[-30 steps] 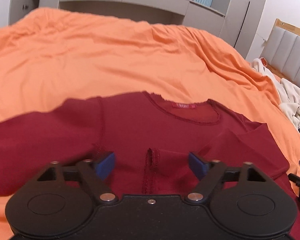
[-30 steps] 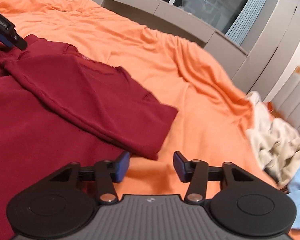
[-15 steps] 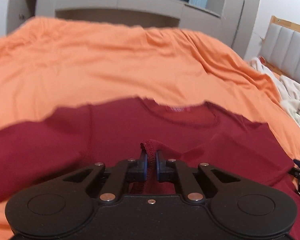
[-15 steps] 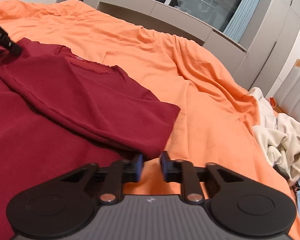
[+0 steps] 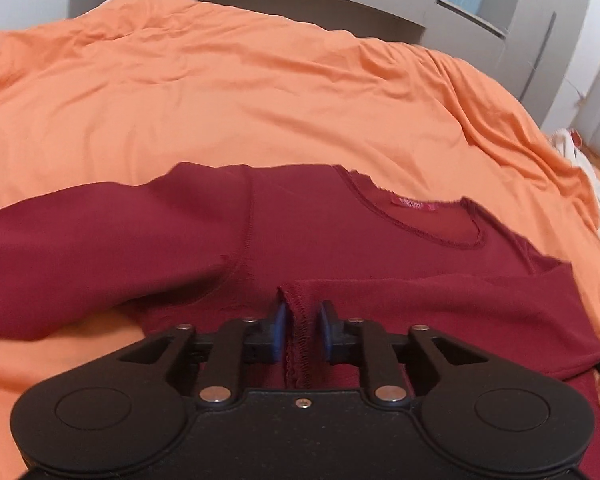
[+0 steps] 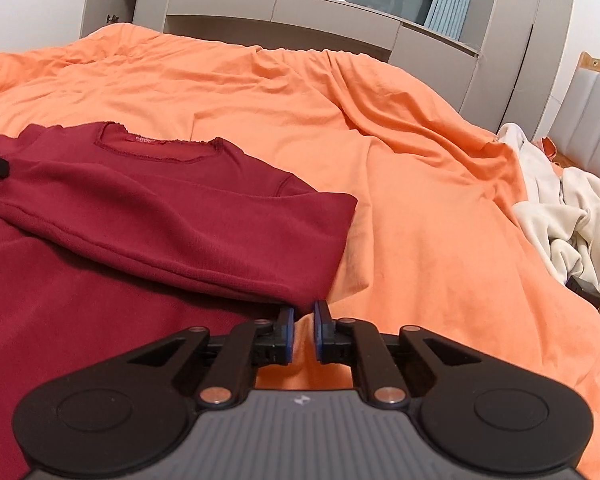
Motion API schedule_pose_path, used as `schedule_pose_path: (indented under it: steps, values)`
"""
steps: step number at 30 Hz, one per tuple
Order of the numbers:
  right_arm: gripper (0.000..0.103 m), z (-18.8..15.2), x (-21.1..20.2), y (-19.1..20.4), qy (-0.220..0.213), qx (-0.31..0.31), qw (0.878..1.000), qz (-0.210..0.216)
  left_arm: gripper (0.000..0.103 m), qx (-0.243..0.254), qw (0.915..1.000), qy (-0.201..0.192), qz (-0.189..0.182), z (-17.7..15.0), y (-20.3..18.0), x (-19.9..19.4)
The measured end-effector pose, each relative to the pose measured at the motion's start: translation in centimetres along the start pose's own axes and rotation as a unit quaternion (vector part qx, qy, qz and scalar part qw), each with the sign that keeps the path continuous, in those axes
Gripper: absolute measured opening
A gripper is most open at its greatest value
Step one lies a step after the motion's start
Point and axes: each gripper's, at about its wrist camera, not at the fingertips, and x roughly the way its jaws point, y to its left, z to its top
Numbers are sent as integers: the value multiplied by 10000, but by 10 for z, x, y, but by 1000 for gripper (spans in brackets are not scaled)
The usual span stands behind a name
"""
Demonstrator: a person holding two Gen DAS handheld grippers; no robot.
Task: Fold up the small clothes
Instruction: 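Close the left gripper on the other sleeve cuff and lift it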
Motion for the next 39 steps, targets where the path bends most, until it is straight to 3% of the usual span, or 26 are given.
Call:
schedule_pose_path:
  steps: [1, 3, 5, 9, 13, 14, 18, 22, 27, 32, 35, 37, 39]
  values:
    - [17, 0, -1, 0, 8, 13, 10000, 4, 39, -80, 10000, -15, -32, 1, 3, -5]
    - [22, 1, -5, -1, 10, 27, 10000, 30, 65, -259, 9996, -101, -80, 1, 10, -18]
    - [34, 1, -10, -1, 26, 44, 10000, 55, 77, -336, 9992, -219, -74, -1, 16, -34]
    - [68, 4, -22, 1, -47, 144, 9998, 136, 101, -484, 9975, -467, 202, -8, 38, -66]
    - [100, 8, -38, 4, -255, 244, 9989, 306, 102, -723, 9942, -631, 485, -9, 76, -92]
    - [103, 9, -42, 5, -329, 269, 9985, 344, 102, -788, 9929, -663, 590, -8, 88, -97]
    - [103, 12, -53, 14, -514, 210, 9973, 472, 102, -1170, 9845, -842, 1001, -7, 138, -121]
    - [103, 11, -62, 24, -714, 96, 9956, 592, 102, -1692, 9703, -1079, 1353, -8, 190, -145]
    - [103, 12, -68, 35, -890, 46, 9935, 706, 102, -2573, 9430, -1174, 1752, -17, 249, -165]
    - [103, 15, -68, 42, -936, 118, 9922, 809, 102, -3640, 9096, -1313, 1510, -32, 295, -173]
    - [103, 14, -65, 44, -878, 109, 9927, 824, 102, -4036, 8913, -1563, 1351, -39, 308, -173]
    - [103, 13, -63, 45, -826, 83, 9934, 795, 98, -4167, 8828, -1667, 1386, -38, 310, -172]
    - [103, 12, -61, 45, -780, 73, 9941, 755, 82, -4373, 8703, -1621, 1585, -35, 313, -170]
